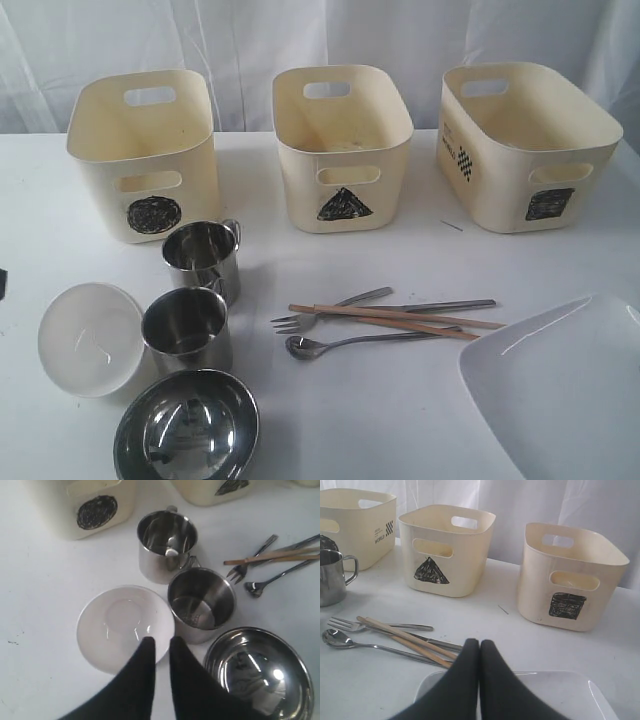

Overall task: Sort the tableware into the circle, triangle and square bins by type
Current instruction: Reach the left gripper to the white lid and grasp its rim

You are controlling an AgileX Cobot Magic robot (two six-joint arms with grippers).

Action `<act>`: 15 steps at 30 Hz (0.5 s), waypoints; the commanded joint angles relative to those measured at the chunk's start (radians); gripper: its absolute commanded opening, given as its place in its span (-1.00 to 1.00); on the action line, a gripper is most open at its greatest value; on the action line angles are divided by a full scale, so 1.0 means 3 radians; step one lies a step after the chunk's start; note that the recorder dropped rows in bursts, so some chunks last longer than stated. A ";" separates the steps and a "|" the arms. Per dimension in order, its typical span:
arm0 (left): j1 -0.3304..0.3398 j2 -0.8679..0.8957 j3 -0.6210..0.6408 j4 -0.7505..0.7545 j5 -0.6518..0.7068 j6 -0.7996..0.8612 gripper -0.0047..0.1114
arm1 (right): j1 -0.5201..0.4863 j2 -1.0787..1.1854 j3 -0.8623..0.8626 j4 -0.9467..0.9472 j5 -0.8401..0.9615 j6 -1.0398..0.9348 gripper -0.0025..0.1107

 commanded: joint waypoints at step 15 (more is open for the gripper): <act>0.0328 0.1828 -0.0052 0.0332 -0.0832 0.0089 0.24 | -0.0038 -0.0017 0.0018 -0.0018 0.0004 0.0113 -0.96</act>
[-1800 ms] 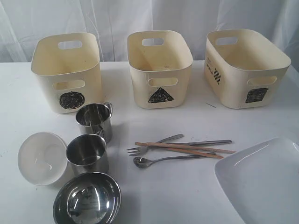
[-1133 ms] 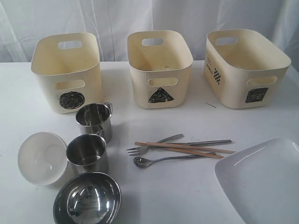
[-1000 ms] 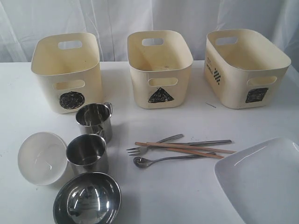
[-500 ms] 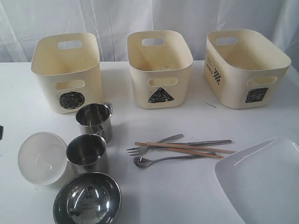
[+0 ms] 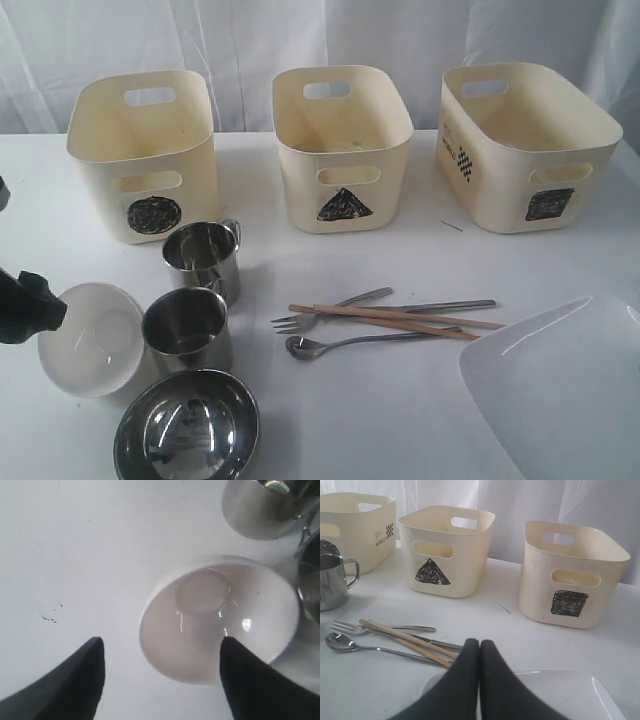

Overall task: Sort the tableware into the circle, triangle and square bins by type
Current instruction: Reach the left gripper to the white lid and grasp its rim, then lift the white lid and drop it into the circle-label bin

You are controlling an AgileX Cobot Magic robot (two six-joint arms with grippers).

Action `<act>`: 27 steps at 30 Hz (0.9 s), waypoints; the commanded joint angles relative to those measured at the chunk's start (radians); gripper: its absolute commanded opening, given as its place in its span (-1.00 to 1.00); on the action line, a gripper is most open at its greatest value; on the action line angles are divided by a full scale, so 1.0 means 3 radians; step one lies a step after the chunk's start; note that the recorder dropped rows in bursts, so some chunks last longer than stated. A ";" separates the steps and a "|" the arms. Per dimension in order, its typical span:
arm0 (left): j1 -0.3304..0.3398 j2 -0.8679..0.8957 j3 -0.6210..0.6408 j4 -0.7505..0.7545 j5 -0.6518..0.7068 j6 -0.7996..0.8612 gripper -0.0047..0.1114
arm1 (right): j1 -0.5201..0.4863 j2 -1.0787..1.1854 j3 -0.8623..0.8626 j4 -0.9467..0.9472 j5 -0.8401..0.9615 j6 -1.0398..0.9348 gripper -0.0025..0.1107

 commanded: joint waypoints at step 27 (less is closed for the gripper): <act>0.0008 0.1250 -0.0011 -0.0112 -0.0903 -0.0009 -0.42 | -0.0038 -0.0017 0.0018 -0.0018 0.0009 0.0013 -0.96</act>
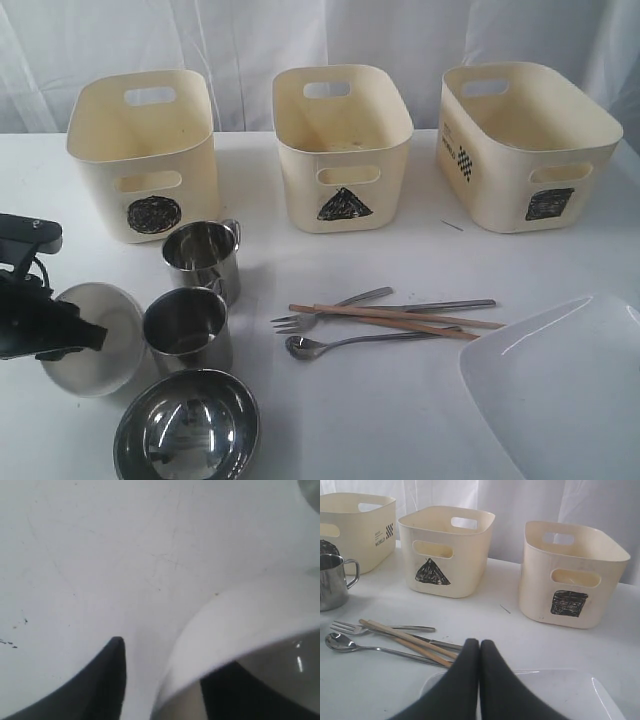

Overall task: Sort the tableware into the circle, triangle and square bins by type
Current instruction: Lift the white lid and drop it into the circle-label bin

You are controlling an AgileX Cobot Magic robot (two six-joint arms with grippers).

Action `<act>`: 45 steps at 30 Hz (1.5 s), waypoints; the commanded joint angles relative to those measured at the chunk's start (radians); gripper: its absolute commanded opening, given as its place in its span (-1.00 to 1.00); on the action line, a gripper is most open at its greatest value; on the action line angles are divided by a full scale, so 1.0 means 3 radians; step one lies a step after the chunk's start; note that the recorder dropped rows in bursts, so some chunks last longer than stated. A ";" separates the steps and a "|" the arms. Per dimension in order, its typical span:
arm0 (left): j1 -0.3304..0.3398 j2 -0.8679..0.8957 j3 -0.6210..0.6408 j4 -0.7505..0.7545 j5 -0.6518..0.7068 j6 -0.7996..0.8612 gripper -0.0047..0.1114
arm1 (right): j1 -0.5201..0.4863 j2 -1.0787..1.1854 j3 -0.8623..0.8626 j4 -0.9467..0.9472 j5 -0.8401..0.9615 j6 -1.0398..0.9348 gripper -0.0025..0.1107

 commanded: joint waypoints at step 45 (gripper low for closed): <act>0.0278 0.0613 -0.2836 0.0260 0.0776 0.0088 -0.92 | -0.0038 -0.0017 0.0018 -0.0018 0.0008 0.0013 -0.96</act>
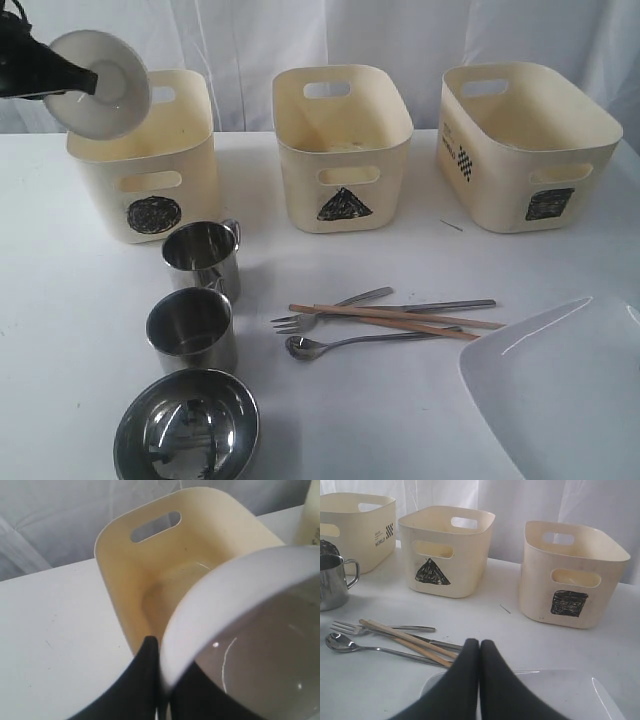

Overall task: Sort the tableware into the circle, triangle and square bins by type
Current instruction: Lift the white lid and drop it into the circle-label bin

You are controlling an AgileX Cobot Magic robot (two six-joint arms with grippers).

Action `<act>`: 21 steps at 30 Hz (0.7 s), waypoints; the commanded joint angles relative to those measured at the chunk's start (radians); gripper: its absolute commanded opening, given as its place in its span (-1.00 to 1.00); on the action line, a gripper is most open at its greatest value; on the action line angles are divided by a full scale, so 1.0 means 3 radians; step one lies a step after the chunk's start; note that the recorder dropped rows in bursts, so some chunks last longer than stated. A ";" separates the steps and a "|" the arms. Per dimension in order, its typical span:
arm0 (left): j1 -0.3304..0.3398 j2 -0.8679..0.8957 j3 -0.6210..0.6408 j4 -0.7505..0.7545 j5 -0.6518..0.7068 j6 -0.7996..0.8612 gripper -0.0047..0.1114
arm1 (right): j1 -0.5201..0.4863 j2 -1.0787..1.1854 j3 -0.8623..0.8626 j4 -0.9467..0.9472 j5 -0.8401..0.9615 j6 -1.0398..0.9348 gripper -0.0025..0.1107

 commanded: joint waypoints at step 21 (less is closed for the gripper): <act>-0.0045 0.0174 -0.0644 -0.0011 0.0522 -0.0054 -0.27 | -0.0038 -0.0017 0.0018 -0.0018 0.0008 0.0013 -0.96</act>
